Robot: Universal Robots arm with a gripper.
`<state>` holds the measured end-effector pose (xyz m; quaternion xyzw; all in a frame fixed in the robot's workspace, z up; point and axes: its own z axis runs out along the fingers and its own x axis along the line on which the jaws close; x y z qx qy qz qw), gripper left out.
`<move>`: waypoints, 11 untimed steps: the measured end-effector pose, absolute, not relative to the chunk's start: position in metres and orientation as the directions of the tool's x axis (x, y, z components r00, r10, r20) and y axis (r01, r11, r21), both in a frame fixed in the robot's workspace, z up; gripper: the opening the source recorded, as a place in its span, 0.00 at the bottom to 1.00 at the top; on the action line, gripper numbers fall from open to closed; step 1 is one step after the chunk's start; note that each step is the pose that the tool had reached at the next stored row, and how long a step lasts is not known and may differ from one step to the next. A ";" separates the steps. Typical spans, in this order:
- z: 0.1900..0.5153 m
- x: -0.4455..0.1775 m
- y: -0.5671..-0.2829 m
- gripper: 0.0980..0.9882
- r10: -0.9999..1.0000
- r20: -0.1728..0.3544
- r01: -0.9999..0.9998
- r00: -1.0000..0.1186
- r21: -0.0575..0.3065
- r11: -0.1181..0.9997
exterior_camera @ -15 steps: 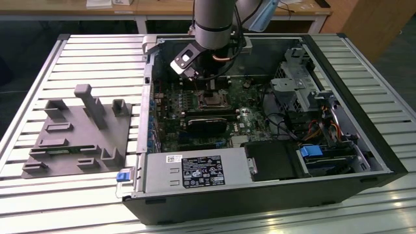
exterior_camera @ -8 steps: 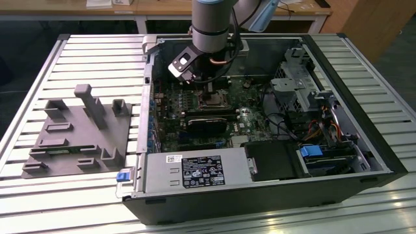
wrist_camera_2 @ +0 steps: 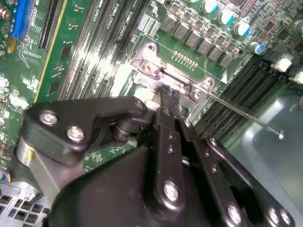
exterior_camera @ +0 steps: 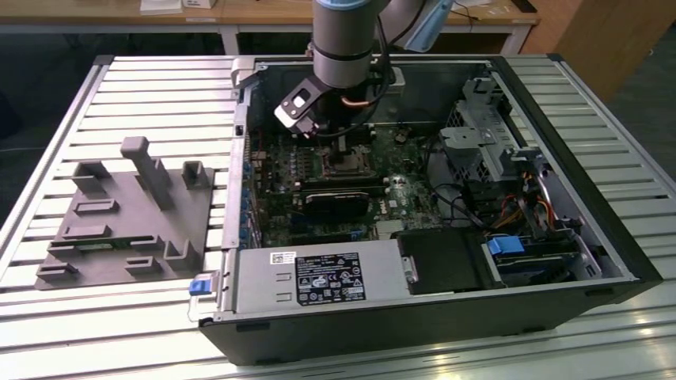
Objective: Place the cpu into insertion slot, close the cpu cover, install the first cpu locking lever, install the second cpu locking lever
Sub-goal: 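Close the cpu cover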
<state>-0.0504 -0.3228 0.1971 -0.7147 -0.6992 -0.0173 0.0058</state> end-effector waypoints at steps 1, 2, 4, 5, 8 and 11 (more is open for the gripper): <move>0.197 -0.050 -0.323 0.01 0.999 0.033 1.000 0.022 0.016 -0.022; 0.197 -0.049 -0.323 0.01 0.999 0.033 1.000 0.022 0.016 -0.022; 0.199 -0.049 -0.323 0.01 0.999 0.034 1.000 0.022 0.017 -0.022; 0.201 -0.049 -0.322 0.01 0.999 0.036 1.000 0.022 0.018 -0.022; 0.205 -0.049 -0.322 0.01 0.999 0.034 1.000 0.022 0.016 -0.022; 0.206 -0.047 -0.322 0.01 0.999 0.033 1.000 0.022 0.016 -0.022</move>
